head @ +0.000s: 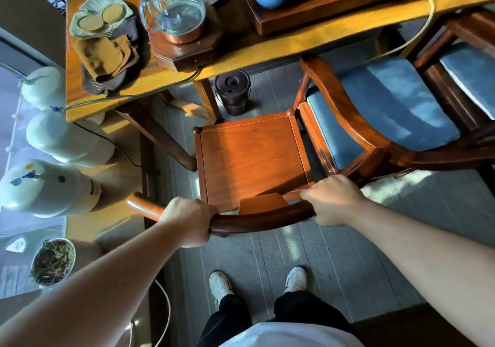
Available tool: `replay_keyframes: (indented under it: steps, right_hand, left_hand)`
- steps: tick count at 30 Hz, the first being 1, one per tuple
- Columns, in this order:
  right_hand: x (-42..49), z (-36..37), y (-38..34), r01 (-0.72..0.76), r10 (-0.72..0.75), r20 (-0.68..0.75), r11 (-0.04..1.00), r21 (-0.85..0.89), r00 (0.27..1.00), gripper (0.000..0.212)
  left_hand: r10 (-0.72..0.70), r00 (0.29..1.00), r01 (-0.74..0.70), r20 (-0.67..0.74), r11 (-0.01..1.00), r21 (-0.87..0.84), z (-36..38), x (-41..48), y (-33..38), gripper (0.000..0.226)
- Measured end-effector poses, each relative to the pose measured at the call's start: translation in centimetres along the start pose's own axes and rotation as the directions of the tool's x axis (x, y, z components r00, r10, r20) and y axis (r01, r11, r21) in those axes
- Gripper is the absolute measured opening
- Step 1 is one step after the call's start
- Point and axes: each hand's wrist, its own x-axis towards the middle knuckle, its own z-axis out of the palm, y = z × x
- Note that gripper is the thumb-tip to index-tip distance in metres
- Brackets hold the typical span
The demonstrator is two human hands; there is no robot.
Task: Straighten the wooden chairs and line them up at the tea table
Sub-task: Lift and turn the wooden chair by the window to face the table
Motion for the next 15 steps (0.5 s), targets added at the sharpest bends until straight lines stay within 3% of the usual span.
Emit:
replay_keyframes:
  steps: [7,15]
  right_hand:
    - [2.2,-0.8,1.0,0.047,-0.050,-0.035,0.994,-0.099,0.998,0.023]
    - [4.1,-3.3,2.0,0.063,-0.059,0.050,0.993,-0.096,0.997,0.023]
  left_hand:
    - [-0.027,0.998,0.026,-0.050,1.000,-0.015,0.2,1.2,-1.7,0.016]
    - [-0.103,0.993,0.099,-0.055,0.993,-0.070,-0.2,1.7,-1.7,0.015]
